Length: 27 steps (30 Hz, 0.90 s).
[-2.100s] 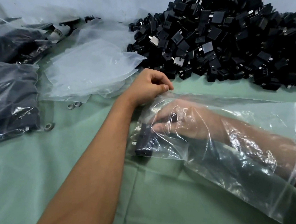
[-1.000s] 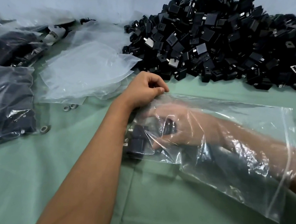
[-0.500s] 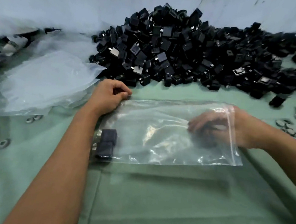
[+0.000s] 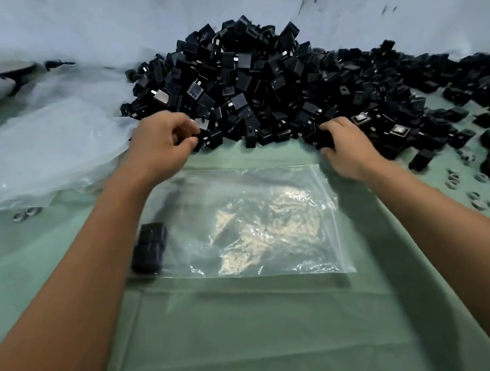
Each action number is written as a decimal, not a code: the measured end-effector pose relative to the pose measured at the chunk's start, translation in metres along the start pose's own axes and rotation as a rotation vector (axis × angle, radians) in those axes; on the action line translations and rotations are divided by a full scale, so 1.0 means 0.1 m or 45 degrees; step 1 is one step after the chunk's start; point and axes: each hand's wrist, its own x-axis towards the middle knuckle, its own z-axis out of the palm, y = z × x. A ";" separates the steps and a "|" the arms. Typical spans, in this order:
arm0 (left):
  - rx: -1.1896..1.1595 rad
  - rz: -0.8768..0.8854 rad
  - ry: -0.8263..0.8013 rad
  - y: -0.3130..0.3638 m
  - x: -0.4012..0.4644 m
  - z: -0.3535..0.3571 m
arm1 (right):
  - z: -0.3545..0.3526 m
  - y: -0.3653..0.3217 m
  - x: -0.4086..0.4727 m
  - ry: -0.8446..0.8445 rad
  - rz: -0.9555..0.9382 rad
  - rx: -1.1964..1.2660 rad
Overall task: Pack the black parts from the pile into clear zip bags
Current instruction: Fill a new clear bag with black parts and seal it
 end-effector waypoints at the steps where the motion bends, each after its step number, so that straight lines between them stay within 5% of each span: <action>1: -0.012 0.083 -0.007 0.15 0.00 0.02 | 0.04 0.01 0.02 0.026 0.011 0.004; 8: -0.059 0.630 -0.490 1.23 -0.11 0.51 | 0.00 -0.07 -0.23 0.085 0.082 0.162; 13: 0.004 0.743 -0.649 1.46 -0.21 0.79 | -0.26 -0.11 -0.76 -0.018 0.342 1.221; 20: -0.076 0.651 -0.717 1.21 -0.14 0.73 | -0.44 -0.06 -1.23 -0.537 0.395 1.335; 27: -0.125 0.568 -0.751 1.21 -0.20 0.89 | -0.33 -0.05 -1.18 -0.436 0.588 1.491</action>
